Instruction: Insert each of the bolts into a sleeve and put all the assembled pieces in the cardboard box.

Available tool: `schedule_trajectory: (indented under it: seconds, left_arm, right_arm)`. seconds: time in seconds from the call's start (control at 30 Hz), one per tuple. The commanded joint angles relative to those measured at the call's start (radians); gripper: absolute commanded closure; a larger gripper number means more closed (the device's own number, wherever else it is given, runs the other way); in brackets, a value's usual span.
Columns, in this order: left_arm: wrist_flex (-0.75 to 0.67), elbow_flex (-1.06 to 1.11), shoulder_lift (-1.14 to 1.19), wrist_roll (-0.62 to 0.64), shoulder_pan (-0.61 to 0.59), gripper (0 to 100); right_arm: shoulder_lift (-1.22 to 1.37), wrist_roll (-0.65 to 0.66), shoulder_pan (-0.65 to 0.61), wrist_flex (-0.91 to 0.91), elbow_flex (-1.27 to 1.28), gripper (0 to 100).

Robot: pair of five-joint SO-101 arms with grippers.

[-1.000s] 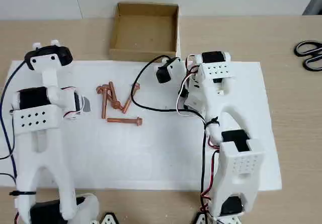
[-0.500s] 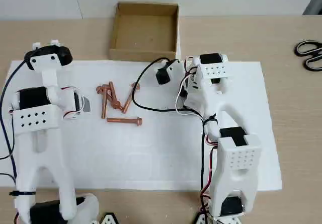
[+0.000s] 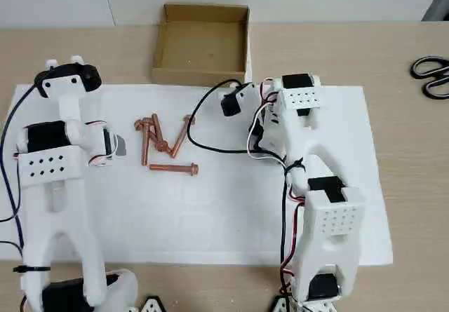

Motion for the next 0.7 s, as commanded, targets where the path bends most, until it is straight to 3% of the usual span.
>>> schedule_trajectory:
  seconds: [0.0,0.33,0.53,0.67]
  left_arm:
    - [-0.015,-0.036,-0.009,0.008,-0.002,80]
    - [-0.015,-0.036,-0.008,0.006,-0.002,80]
    - [-0.015,-0.036,-0.006,0.005,-0.002,80]
    - [-0.015,-0.036,-0.006,0.005,0.0,80]
  right_arm:
    - [-0.013,-0.051,0.015,0.087,-0.068,96.2]
    - [-0.008,-0.361,0.012,0.16,-0.129,98.7]
    - [-0.005,-0.456,0.012,0.16,-0.118,88.8]
    - [0.007,-0.488,0.01,0.16,-0.117,87.3]
